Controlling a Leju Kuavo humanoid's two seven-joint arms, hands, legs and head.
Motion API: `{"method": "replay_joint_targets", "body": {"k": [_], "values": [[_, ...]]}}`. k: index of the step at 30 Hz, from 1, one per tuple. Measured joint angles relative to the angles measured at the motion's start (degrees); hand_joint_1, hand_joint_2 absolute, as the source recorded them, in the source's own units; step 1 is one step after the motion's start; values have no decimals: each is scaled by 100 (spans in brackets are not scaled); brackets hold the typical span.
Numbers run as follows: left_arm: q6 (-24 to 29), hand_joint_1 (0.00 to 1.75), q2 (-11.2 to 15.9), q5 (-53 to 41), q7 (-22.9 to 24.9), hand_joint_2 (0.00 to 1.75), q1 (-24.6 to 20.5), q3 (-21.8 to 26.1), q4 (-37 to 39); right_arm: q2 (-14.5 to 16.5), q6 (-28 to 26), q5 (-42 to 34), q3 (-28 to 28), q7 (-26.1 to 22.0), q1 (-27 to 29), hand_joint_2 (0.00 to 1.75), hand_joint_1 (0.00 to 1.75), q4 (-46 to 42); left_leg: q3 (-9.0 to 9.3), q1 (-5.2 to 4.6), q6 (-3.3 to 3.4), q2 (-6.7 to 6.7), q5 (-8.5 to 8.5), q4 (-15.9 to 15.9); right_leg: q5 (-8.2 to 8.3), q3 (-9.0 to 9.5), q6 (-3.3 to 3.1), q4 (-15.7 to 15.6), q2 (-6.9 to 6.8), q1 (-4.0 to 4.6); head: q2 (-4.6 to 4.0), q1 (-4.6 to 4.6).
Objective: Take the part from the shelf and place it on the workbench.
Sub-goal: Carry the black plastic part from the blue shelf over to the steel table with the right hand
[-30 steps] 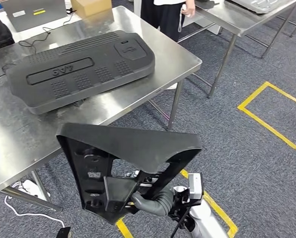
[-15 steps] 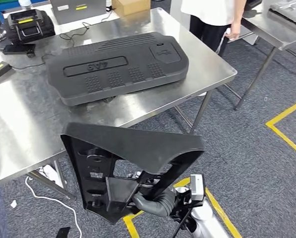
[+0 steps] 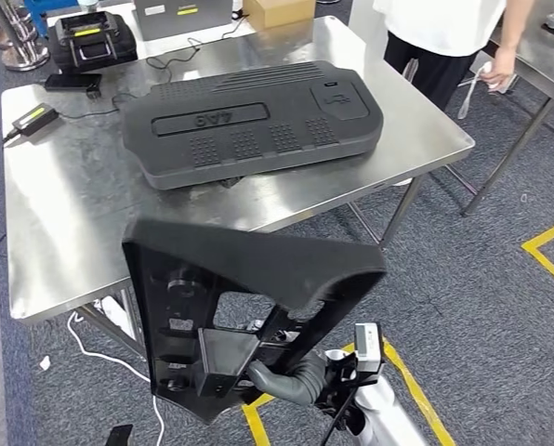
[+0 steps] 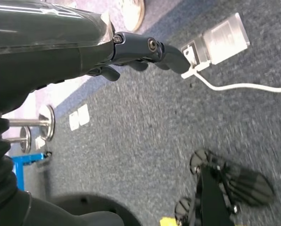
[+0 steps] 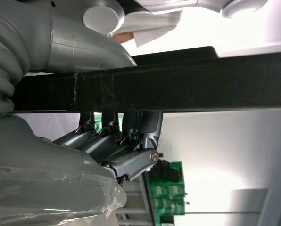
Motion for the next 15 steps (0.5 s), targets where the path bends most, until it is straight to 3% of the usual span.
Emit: {"method": "replay_joint_targets", "body": {"k": [3, 4, 6, 7, 8, 9, 10, 12, 13, 15], "values": [[19, 0, 4, -2, -5, 175, 5, 0, 0, 0, 1, -11, 2, 1, -2, 175, 175, 0, 0, -13, 136, -9, 23, -12, -105, -33, 78, 102, 16, -35, 0, 6], [25, 0, 5, -3, -8, 175, 1, 0, 0, -1, 0, -15, 2, 1, -5, 175, 175, 0, 2, -11, 173, -10, 31, -21, -249, -124, 95, 318, 25, -39, 0, 9], [30, 0, 5, -4, -14, 175, -2, 0, 0, -9, -1, -24, 3, 1, 1, 175, 175, 2, 0, -30, 222, -12, 28, -21, -625, -472, 102, 1088, 37, -35, 1, 13], [30, 0, 5, -5, -14, 175, 0, 0, 0, -18, -1, -26, 3, 1, 9, 175, 175, 3, 1, -46, 232, -13, 26, -20, -753, -652, 97, 1461, 38, -32, 1, 13], [30, 0, 5, -7, -15, 175, 2, 0, 0, -27, -1, -28, 3, 1, 15, 175, 175, 4, 2, -64, 239, -18, 24, -19, -778, -762, 81, 1671, 39, -26, 1, 13], [30, 0, 5, -8, -15, 175, 1, 0, 0, -35, -1, -30, 3, 1, 18, 175, 175, 4, 6, -82, 242, -27, 23, -18, -685, -761, 53, 1636, 44, -14, 1, 12], [30, 0, 5, -10, -16, 175, -2, 0, 0, -40, -1, -32, 3, 1, 18, 175, 175, 4, 11, -97, 243, -40, 22, -18, -498, -651, 7, 1371, 54, 6, 1, 12], [30, 0, -4, -11, -20, 175, -8, 0, 0, -43, -1, -38, 2, 1, 14, 175, 175, 2, 12, -114, 243, -65, 21, -19, -105, -288, -127, 548, 105, 75, 2, 7], [30, 0, -10, -11, -22, 175, -8, 0, 0, -44, -1, -40, 2, 1, 12, 175, 175, 1, 5, -111, 237, -71, 21, -18, 6, -154, -179, 240, 124, 110, 2, 8], [27, 0, -20, -10, -28, 175, 2, 0, 0, -49, 0, -45, 1, 1, 13, 175, 175, 0, -9, -95, 204, -75, 26, -25, 35, -70, -221, 35, 135, 152, 1, 6]]}}
